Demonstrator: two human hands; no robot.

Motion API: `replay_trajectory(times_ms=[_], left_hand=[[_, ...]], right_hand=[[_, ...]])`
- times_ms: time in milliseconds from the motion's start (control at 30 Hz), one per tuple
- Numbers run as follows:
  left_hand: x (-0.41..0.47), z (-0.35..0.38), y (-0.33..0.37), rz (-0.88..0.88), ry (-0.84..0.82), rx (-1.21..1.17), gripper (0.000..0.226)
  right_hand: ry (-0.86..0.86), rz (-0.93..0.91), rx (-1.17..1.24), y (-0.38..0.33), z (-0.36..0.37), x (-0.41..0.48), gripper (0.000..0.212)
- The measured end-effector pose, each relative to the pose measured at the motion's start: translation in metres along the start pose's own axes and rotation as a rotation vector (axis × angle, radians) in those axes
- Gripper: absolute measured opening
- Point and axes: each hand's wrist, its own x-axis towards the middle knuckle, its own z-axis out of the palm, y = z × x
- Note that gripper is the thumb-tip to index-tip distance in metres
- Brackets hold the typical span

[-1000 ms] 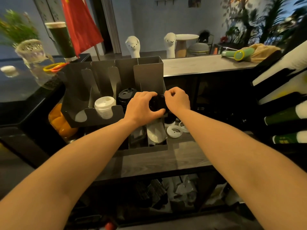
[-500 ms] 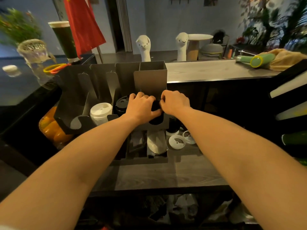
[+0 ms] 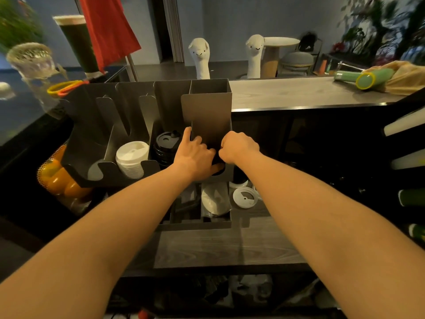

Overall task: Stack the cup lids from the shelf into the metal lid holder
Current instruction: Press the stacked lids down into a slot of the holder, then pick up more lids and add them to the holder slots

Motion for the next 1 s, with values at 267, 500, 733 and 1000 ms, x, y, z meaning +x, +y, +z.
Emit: replay_trajectory(times_ms=[267, 500, 733, 1000], left_hand=[[0.000, 0.001, 0.000, 0.000, 0.011, 0.005, 0.056], [-0.001, 0.000, 0.001, 0.018, 0.068, 0.017, 0.056], [-0.013, -0.004, -0.001, -0.016, 0.236, -0.094, 0.047], [-0.052, 0.001, -0.004, 0.163, 0.480, -0.191, 0.039]], right_hand=[[0.019, 0.038, 0.032, -0.002, 0.004, 0.000, 0.012], [0.040, 0.037, 0.052, -0.001, 0.005, -0.001, 0.013], [0.158, -0.034, 0.067, 0.002, 0.001, -0.014, 0.019], [0.452, -0.119, 0.346, 0.016, 0.013, -0.062, 0.017]])
